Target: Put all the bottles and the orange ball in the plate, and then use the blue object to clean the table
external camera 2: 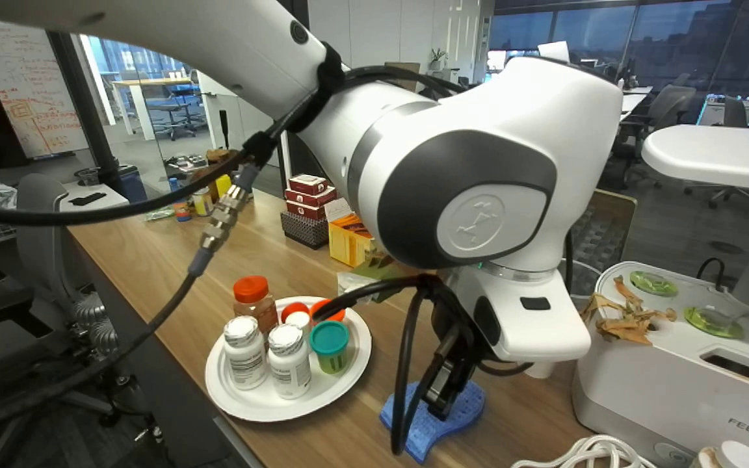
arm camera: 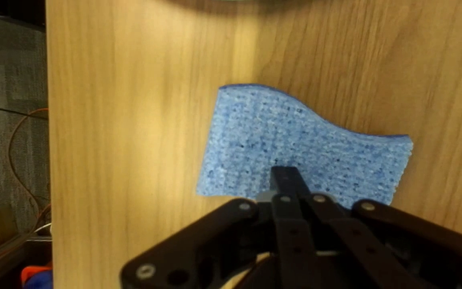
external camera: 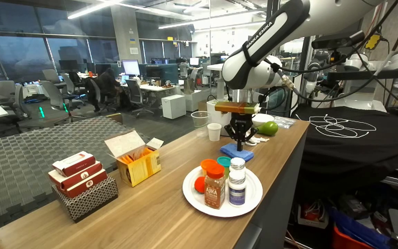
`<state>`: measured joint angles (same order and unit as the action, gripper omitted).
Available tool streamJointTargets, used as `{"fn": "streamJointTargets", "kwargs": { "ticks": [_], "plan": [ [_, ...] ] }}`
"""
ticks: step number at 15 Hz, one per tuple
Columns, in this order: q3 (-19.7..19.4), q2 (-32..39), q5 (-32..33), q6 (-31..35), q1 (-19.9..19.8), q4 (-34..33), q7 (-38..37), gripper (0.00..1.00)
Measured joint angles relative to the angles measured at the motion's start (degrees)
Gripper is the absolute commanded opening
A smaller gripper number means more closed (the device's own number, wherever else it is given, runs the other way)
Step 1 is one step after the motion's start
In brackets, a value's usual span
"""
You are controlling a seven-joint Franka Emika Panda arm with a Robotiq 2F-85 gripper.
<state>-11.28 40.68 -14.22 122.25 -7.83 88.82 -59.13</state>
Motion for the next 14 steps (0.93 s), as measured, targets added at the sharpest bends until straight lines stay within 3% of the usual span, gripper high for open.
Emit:
{"fn": "streamJointTargets", "kwargs": {
  "ticks": [5,14],
  "plan": [
    [0.76,2.12,0.42,-2.32,-0.02,-3.85,0.02,0.00],
    [3.05,10.52,0.37,-7.12,-0.11,-19.39,0.11,0.00]
  ]
}}
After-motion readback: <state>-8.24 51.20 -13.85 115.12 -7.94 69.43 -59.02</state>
